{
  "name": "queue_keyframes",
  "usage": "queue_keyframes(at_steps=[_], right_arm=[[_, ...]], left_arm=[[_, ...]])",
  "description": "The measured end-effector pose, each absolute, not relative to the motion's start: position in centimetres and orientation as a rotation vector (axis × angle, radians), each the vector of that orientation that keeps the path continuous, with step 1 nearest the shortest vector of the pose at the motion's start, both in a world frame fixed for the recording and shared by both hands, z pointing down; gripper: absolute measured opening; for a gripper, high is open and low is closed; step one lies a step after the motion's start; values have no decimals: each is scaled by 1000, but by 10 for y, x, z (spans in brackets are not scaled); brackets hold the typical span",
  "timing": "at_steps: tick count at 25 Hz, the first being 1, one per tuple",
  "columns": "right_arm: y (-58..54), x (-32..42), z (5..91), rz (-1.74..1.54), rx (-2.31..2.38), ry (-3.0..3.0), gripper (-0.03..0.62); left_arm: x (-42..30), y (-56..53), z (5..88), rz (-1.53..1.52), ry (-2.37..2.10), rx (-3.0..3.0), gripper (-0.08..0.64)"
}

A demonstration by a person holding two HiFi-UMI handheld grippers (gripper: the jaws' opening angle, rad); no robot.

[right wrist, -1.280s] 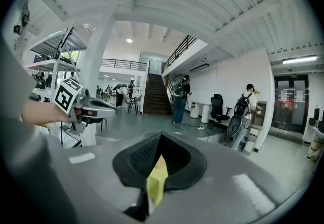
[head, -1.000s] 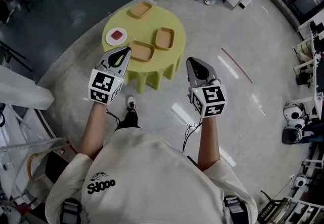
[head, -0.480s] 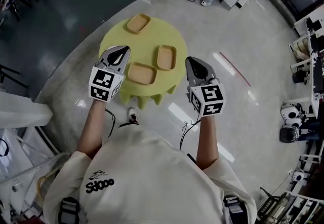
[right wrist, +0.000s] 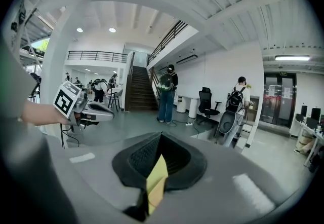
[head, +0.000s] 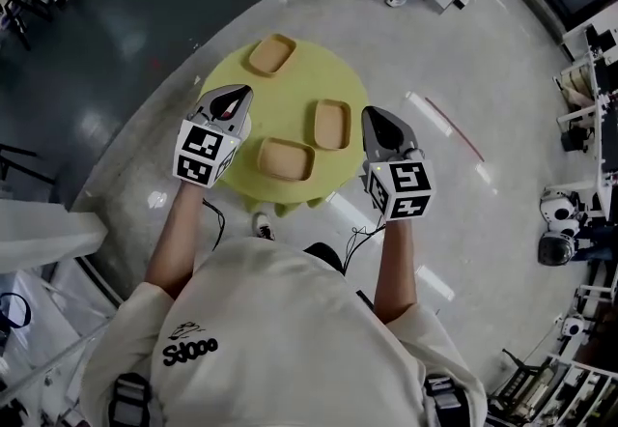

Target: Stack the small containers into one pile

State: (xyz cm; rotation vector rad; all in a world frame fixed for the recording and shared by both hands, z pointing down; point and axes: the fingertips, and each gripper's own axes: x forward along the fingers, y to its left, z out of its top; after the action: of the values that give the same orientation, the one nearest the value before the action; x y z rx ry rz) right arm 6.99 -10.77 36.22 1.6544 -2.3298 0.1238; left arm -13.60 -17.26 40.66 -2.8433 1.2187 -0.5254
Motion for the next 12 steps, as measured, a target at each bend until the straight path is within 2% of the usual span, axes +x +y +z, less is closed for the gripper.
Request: queue_keyframes(at_steps=[12], right_arm=[[-151, 92, 394, 223, 1645, -2281, 9]], left_arm=[[-136, -262, 471, -681, 1326, -2875, 9]])
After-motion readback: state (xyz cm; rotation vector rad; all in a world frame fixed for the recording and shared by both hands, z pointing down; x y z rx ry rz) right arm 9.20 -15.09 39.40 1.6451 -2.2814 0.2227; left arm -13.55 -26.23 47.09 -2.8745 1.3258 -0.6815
